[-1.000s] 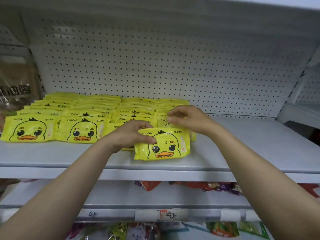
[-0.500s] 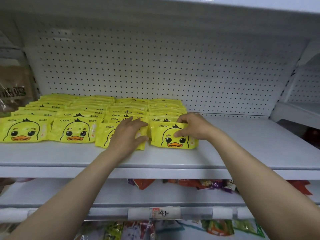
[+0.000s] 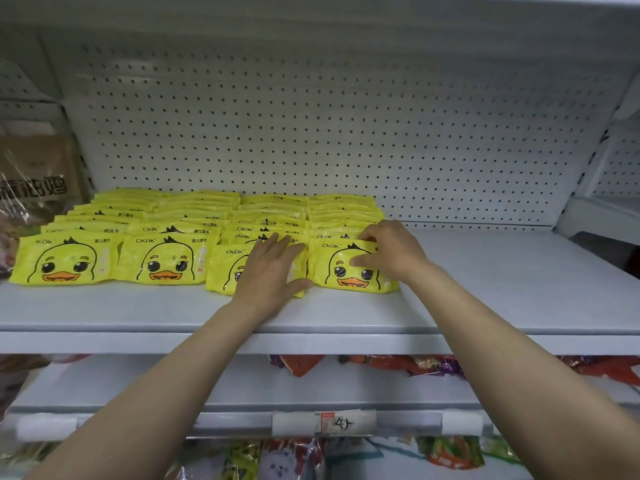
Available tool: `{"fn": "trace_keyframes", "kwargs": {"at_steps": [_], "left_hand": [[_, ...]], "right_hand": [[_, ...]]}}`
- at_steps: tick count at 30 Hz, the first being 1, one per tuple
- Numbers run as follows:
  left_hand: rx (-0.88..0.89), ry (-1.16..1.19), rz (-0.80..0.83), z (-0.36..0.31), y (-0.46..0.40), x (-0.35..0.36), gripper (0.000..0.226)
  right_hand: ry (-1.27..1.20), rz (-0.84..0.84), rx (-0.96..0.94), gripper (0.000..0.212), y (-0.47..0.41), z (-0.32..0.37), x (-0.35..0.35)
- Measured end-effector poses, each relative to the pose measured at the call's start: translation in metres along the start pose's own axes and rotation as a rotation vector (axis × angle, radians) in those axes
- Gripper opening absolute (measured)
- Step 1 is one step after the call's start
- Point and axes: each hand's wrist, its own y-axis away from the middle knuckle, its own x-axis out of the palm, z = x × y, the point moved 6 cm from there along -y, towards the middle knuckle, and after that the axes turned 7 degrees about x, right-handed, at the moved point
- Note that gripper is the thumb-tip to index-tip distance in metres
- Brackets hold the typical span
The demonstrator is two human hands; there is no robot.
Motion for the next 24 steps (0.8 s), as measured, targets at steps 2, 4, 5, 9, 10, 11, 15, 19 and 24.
{"fn": "trace_keyframes", "kwargs": {"at_steps": [2,4,5,9,10,11,15,19,24], "left_hand": [[-0.003,0.011,-0.004,0.000,0.000,0.000,0.074],[-0.003,0.006,0.006,0.001,0.000,0.001,0.074],[-0.002,-0.001,0.012,0.001,0.000,0.001,0.075],[0.009,-0.030,0.026,0.000,0.001,-0.002,0.077],[0.010,-0.036,0.028,-0.001,0.001,-0.002,0.077],[0.008,-0.042,0.032,-0.001,0.001,-0.002,0.077],[-0.010,-0.076,0.076,-0.005,-0.001,-0.005,0.078],[-0.064,-0.084,0.121,-0.009,-0.008,-0.015,0.078],[-0.146,-0.106,0.104,-0.020,-0.004,-0.046,0.074]], "right_hand": [[0.004,-0.019,0.002,0.057,0.003,0.002,-0.001],[0.020,-0.029,-0.004,0.056,0.006,0.005,-0.001],[0.034,-0.033,-0.006,0.056,0.007,0.006,-0.001],[0.098,-0.038,-0.028,0.056,0.009,0.014,-0.002],[0.114,-0.036,-0.041,0.055,0.009,0.017,-0.003],[0.127,-0.034,-0.056,0.054,0.009,0.020,-0.004],[0.156,-0.023,-0.088,0.053,0.010,0.028,-0.007],[0.238,0.025,-0.080,0.055,0.010,0.032,-0.008],[0.316,0.049,-0.136,0.058,0.014,0.054,-0.017]]}}
